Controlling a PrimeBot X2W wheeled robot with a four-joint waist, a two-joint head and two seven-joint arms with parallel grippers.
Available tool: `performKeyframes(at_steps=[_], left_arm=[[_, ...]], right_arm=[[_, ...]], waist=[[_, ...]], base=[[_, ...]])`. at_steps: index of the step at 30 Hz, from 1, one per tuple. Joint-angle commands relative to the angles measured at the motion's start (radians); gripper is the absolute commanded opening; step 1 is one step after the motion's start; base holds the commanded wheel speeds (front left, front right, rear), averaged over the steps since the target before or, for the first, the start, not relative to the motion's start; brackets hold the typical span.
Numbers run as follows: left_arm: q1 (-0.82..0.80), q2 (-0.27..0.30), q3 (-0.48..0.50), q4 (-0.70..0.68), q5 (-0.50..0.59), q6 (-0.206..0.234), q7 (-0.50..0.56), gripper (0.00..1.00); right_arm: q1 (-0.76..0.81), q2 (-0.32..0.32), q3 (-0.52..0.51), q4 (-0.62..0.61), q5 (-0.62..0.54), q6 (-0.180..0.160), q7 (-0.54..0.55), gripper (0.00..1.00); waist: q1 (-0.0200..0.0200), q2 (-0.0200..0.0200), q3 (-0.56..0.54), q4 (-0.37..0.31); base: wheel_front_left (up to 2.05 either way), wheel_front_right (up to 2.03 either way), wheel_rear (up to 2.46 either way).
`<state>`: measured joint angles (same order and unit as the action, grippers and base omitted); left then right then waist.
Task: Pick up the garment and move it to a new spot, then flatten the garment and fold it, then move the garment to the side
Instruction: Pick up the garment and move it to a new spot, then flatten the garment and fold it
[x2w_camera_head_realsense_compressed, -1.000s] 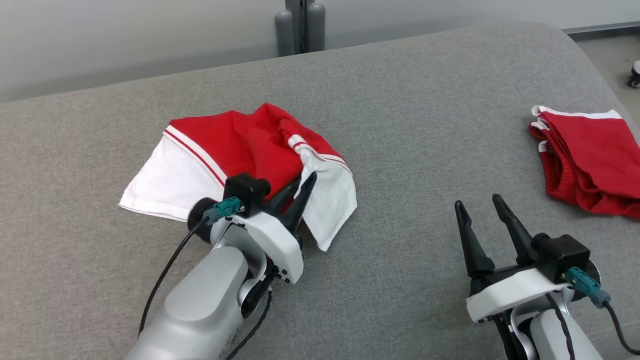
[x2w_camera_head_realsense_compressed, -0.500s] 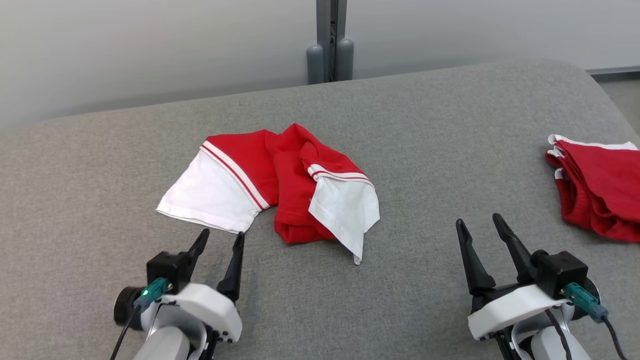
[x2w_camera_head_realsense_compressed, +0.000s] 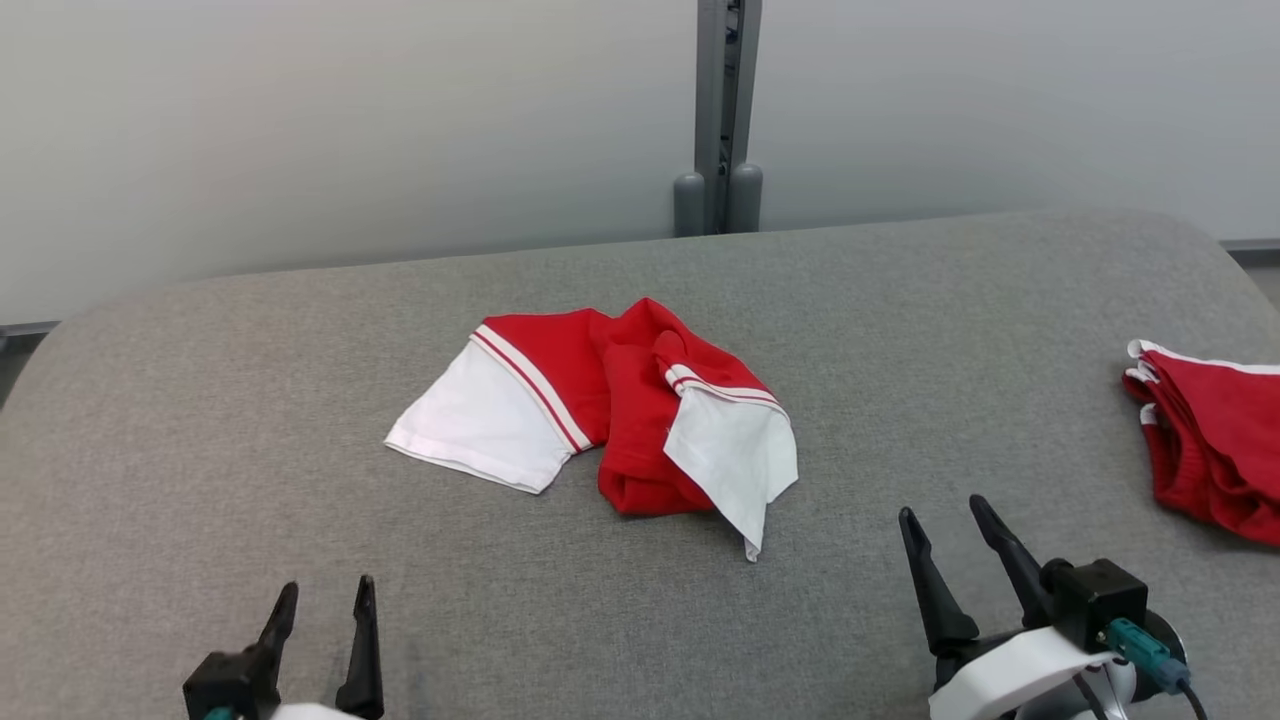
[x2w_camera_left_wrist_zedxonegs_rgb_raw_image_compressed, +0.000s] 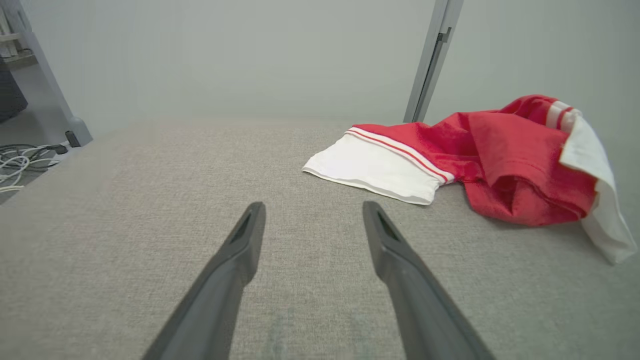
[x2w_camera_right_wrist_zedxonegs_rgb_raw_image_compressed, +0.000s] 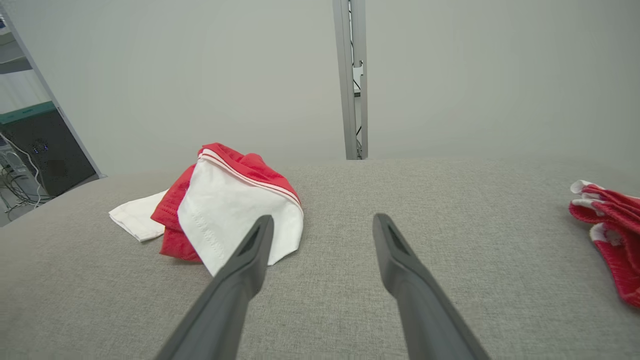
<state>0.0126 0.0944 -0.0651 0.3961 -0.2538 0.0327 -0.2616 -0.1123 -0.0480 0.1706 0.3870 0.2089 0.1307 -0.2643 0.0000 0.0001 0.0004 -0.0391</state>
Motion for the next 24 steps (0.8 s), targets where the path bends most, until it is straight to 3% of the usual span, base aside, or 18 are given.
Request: performKeyframes(at_steps=[1, 11, 24], left_arm=[[0.015, -0.001, 0.011, -0.010, 0.013, -0.005, -0.005, 1.00], [0.106, -0.033, 0.104, -0.058, 0.080, -0.027, -0.005, 1.00], [0.051, -0.042, 0.053, -0.063, 0.044, -0.037, -0.005, 1.00]], right_arm=[[0.009, -0.006, 0.000, 0.003, -0.007, 0.000, 0.000, 1.00], [0.025, -0.006, 0.026, 0.016, -0.004, 0.000, 0.000, 1.00], [-0.056, -0.006, 0.117, 0.035, -0.032, 0.000, 0.000, 1.00]], waist=[[0.0000, -0.0001, -0.010, 0.009], [0.0000, -0.0001, -0.022, 0.036], [0.0000, -0.0001, 0.059, 0.113]], base=[[0.00, 0.00, 0.00], [0.00, 0.00, 0.00], [0.00, 0.00, 0.00]])
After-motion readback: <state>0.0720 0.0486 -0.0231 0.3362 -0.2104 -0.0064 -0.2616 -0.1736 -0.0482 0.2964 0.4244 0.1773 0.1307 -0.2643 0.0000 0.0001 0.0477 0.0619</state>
